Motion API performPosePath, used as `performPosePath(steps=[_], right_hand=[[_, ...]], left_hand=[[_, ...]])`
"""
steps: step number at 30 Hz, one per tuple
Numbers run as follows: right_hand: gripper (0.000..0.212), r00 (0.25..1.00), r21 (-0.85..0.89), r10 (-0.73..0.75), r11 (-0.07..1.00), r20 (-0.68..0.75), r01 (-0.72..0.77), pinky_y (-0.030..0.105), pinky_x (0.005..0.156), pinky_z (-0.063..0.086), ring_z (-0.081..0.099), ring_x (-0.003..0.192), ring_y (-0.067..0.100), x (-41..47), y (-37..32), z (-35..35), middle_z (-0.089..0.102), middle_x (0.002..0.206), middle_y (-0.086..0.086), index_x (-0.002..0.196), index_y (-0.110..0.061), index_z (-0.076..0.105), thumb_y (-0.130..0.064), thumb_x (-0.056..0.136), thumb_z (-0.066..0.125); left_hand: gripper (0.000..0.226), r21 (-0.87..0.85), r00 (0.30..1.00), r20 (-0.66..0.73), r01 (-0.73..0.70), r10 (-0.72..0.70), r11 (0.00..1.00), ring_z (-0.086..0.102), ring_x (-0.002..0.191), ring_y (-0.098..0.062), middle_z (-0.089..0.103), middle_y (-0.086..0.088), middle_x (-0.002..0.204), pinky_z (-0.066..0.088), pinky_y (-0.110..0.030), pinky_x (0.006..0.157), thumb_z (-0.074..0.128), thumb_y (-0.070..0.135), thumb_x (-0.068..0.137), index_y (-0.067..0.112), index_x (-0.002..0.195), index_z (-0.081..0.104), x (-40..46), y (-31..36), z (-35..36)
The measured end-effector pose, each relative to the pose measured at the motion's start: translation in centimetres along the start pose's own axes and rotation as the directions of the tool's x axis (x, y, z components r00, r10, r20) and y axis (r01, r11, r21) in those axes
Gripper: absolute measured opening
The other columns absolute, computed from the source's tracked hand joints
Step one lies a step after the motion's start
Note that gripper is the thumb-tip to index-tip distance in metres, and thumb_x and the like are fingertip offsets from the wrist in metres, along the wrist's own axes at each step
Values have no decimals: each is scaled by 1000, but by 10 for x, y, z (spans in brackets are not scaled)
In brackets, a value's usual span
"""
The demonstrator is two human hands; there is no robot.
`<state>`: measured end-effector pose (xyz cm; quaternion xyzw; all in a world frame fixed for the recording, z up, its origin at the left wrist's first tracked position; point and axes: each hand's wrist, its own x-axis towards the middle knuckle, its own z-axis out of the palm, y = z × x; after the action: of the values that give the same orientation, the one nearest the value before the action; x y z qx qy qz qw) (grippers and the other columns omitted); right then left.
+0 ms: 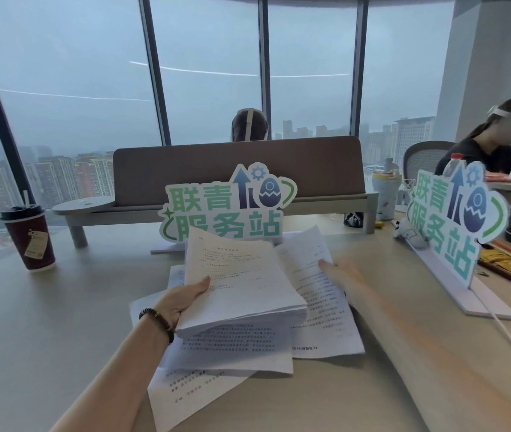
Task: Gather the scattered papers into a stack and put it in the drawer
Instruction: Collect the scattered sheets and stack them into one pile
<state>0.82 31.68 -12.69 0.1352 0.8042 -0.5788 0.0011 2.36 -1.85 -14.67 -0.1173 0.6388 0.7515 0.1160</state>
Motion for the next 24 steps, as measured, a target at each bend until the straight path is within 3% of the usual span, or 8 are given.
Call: performPosePath(steps=[2,4,9,12,15,20,22,24], right_hand=[[33,995,-52,45,998,93,-40,36,89,52,67,101,26,-5,-7,-3,69,107,4,114,-5,66,-33,95,63],[30,988,-73,66,996,143,-56,39,97,51,67,101,27,-6,-10,-4,71,106,9,115,-2,67,-23,94,66],[24,963,48,63,996,262,-78,37,75,55,68,86,25,-16,-20,-1,71,97,13,113,-1,65,-19,96,64],[27,968,65,7,998,250,-25,41,71,59,72,85,32,-13,-34,-1,73,99,16,109,-2,67,-20,90,71],[25,972,-4,-74,997,224,77,33,61,54,70,79,26,-10,-59,-8,70,92,10,101,-6,63,-29,91,69],[63,947,6,-147,988,286,152,52,96,53,71,99,34,-4,-101,-28,70,113,16,124,0,60,-44,81,73],[59,928,75,-184,983,325,168,50,98,52,69,100,31,-21,-117,-30,67,116,15,126,-1,55,-44,86,68],[44,900,223,-221,964,377,143,39,87,56,68,87,25,-32,-130,-31,65,106,12,125,-3,52,-37,97,58]], left_hand=[[23,31,1000,-23,-20,21,999,67,93,-33,69,-18,113,63,-35,63,60,22,96,7,113,61,-1,-1,2],[17,55,999,-35,-28,30,998,68,86,-30,70,-17,107,62,-32,56,60,20,96,7,106,63,-1,-2,5],[24,88,999,-39,-2,5,996,70,85,-32,70,-19,112,61,-35,55,63,22,94,6,112,63,3,-5,4],[29,112,999,-41,-6,11,994,69,88,-33,69,-20,117,62,-36,58,63,24,94,5,116,64,4,-5,4],[34,120,999,-51,-10,16,993,70,90,-34,69,-20,117,62,-36,58,64,25,94,3,120,63,3,-6,4],[42,173,997,-79,-5,19,985,68,103,-40,71,-21,114,56,-52,88,68,29,91,2,122,62,6,-7,1],[41,176,997,-68,-10,22,984,69,101,-40,71,-21,114,56,-53,89,68,30,91,2,122,62,5,-7,3],[38,164,997,-61,-26,36,986,70,93,-36,71,-21,114,61,-45,76,65,29,93,3,120,62,-1,-5,7]])
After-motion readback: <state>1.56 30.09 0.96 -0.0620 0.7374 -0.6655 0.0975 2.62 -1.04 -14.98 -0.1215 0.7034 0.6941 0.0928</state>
